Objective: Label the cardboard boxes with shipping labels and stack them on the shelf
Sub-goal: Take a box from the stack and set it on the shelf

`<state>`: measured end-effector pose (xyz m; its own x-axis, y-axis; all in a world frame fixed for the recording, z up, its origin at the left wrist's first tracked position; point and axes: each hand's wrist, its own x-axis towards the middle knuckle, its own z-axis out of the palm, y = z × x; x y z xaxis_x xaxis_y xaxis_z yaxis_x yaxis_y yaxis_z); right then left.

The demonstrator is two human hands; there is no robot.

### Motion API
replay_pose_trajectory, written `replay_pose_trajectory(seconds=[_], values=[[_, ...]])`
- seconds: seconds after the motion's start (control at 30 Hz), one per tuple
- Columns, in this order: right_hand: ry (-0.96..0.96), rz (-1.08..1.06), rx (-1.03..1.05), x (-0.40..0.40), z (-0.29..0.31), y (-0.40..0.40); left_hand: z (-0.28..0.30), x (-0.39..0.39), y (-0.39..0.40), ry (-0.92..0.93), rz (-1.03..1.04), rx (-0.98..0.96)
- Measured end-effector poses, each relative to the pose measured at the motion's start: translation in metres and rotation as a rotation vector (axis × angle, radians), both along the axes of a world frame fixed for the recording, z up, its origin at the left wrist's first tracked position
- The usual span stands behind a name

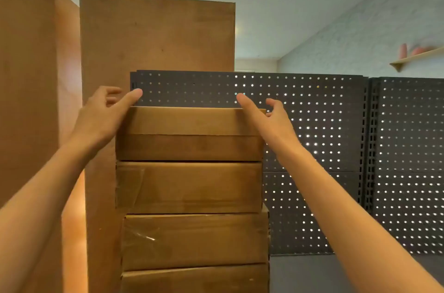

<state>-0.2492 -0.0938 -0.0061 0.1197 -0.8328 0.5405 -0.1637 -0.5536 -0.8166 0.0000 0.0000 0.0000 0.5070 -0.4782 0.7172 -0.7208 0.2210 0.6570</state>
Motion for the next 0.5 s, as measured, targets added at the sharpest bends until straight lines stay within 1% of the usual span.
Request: replay_pose_trajectory(seconds=[0.07, 0.13, 0.2, 0.3, 0.5], values=[[-0.047, 0.029, 0.076, 0.006, 0.003, -0.009, 0.001, 0.004, -0.007, 0.193, -0.128, 0.001], [-0.055, 0.037, 0.166, 0.010, 0.003, -0.013, 0.000, 0.004, -0.009, 0.347, -0.248, 0.063], [-0.073, 0.078, 0.244, 0.015, 0.003, -0.016, -0.002, 0.004, -0.013, 0.442, -0.351, 0.130], [-0.102, 0.119, 0.280, 0.017, 0.004, -0.019, -0.002, 0.001, -0.018, 0.493, -0.426, 0.116], [-0.189, 0.159, 0.303, 0.009, 0.004, -0.016, -0.002, -0.012, -0.015, 0.497, -0.418, 0.073]])
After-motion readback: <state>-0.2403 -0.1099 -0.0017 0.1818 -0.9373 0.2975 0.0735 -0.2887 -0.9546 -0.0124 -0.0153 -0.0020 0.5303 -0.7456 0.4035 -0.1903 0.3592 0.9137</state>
